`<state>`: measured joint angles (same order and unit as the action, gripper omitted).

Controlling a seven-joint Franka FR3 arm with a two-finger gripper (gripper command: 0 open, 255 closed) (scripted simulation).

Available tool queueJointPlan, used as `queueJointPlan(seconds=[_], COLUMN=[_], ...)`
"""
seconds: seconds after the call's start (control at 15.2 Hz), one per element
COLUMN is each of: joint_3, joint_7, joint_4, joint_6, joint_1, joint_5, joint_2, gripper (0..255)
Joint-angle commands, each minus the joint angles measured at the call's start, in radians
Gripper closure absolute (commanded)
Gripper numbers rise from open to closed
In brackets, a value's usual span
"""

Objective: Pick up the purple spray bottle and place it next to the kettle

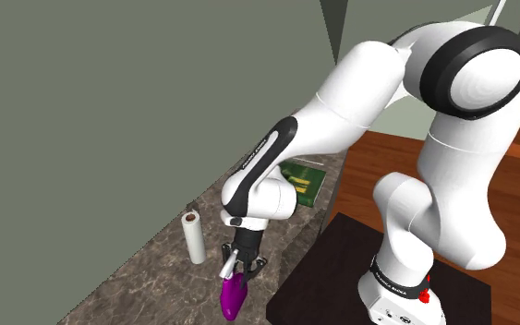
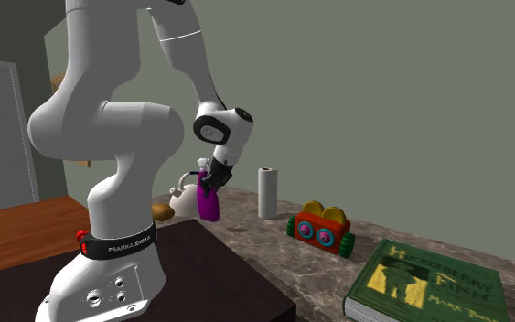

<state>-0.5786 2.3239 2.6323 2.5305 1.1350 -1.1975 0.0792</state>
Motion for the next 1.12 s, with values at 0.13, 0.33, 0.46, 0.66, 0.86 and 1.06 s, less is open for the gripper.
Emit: queueJointPlan(seconds=[0.13,0.33,0.46,0.66,0.86,1.06], joint_3=[0.018,0.02,0.02,0.02,0.02,0.02], joint_7=[0.111,0.111,0.111,0.111,0.111,0.111], joint_4=[-0.029,-0.029,-0.029,-0.029,-0.029,-0.029], joint_6=[-0.021,-0.021,-0.021,-0.021,-0.021,-0.021], joint_1=[-0.009,-0.01,-0.011,-0.011,-0.011,-0.011], joint_5=[-0.124,-0.124,-0.124,-0.124,-0.124,-0.124], joint_2=[0.097,0.097,0.097,0.097,0.097,0.097], gripper=[255,255,255,255,0,0])
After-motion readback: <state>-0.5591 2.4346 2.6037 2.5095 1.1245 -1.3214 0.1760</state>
